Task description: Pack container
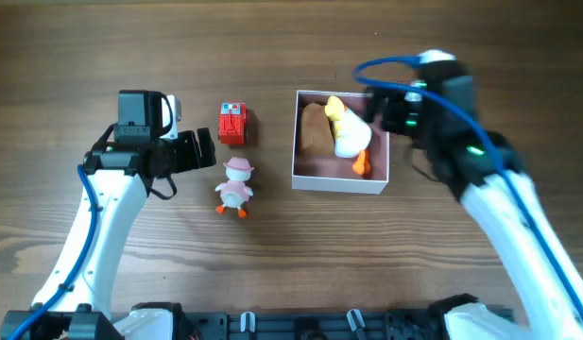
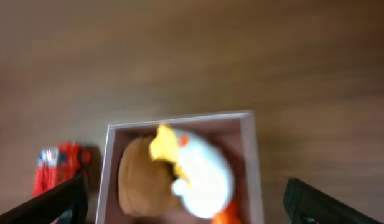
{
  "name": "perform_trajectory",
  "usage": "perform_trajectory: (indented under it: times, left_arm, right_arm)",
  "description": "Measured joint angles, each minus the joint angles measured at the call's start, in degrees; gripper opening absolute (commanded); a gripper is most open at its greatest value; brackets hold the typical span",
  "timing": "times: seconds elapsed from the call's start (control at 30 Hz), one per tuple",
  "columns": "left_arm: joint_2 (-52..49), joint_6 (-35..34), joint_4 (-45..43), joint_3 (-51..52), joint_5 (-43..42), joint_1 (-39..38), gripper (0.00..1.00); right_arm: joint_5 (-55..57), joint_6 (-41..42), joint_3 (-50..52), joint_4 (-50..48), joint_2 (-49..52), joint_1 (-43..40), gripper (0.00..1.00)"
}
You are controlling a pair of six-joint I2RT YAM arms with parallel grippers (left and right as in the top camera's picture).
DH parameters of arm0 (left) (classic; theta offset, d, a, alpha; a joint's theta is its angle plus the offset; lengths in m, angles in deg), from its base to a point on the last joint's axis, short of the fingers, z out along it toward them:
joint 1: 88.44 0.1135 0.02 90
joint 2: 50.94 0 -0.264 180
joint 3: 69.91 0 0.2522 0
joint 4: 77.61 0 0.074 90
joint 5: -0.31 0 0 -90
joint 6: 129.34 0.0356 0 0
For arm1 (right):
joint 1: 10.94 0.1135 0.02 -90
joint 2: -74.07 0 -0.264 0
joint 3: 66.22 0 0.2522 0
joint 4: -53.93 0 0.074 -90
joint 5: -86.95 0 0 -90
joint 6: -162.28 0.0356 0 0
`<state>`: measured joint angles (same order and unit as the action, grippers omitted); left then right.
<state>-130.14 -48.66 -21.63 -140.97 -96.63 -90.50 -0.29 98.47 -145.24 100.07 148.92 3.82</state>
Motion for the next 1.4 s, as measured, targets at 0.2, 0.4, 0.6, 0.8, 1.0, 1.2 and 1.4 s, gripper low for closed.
perform_trajectory:
  times: [0.2,0.4,0.6,0.8,1.0,1.2,1.4]
  left_arm:
    - [-0.02,-0.02,-0.35,0.0,-1.9,0.0,1.0]
    - [-0.02,-0.02,-0.98,0.0,-10.62,0.0,1.0]
    - [-0.09,0.26,1.73,-4.9,-5.79,-6.75,1.0]
    - [-3.13,-0.26,5.49,-6.82,3.3,-17.86,1.0]
    - [-15.26,-2.23,5.16,-6.84,5.64,-17.92,0.91]
    - [-22.84,-3.04,5.31,-6.84,5.84,-17.92,0.61]
    - [-22.93,-3.43,3.87,-6.84,5.86,-17.92,0.57]
  right_arm:
    - [0.48,2.43,-0.76,11.32,-5.11,-21.46,1.0]
    - [-6.58,6.05,-0.76,14.49,2.84,-33.03,0.99]
    - [-9.31,6.62,-0.74,15.28,10.64,-33.46,1.0]
    - [-9.88,6.78,-0.74,15.82,12.59,-33.46,1.0]
    - [-9.9,6.78,-0.74,16.48,12.59,-33.46,1.0]
    - [-10.08,6.75,-0.74,16.48,12.59,-33.46,1.0]
    - [-10.08,6.75,-0.74,16.48,12.59,-33.46,1.0]
